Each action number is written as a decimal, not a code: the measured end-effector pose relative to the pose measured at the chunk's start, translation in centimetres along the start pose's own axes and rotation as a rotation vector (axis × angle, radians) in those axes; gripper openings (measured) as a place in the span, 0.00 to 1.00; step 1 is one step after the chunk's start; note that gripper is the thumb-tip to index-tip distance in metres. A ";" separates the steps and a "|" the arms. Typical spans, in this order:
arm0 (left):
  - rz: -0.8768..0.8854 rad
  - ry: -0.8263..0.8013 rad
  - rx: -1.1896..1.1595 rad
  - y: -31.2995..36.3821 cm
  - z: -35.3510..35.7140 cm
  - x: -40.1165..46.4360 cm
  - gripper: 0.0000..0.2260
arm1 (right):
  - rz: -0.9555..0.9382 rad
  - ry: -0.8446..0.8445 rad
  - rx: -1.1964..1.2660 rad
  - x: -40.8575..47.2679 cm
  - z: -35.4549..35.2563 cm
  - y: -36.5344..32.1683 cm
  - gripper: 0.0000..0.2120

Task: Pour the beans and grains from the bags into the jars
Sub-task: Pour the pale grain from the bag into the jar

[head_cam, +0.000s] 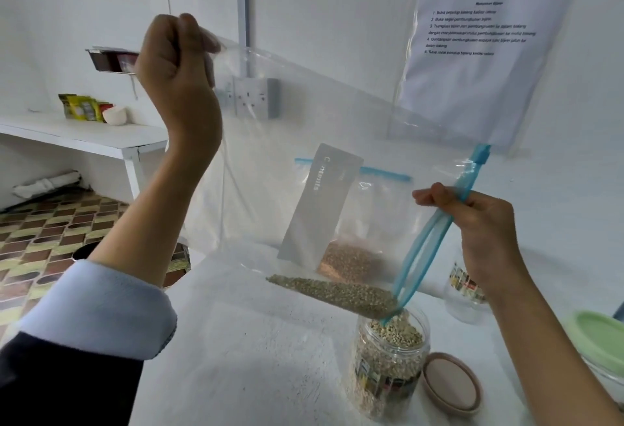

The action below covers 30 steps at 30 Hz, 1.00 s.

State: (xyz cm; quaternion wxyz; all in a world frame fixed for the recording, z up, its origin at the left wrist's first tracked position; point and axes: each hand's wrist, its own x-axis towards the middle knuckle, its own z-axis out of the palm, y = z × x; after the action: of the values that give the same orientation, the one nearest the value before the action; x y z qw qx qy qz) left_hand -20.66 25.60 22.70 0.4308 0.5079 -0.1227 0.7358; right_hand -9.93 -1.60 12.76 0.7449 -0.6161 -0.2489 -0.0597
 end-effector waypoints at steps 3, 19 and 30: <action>0.000 -0.013 0.012 -0.2 0.0 -0.1 0.13 | 0.005 0.014 -0.026 0.2 -0.2 0.2 0.08; -0.055 -0.017 0.016 -1.2 0.3 -0.7 0.14 | 0.044 0.020 -0.087 -0.6 -1.5 -0.7 0.09; -0.067 -0.006 0.017 -1.3 0.3 -0.5 0.14 | 0.035 0.005 -0.046 -1.4 -1.3 -0.8 0.09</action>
State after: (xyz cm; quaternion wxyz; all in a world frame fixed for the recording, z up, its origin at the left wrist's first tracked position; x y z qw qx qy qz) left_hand -19.45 25.97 22.08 0.4507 0.5174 -0.1005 0.7204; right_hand -11.10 -3.33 12.71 0.7320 -0.6373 -0.2348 -0.0538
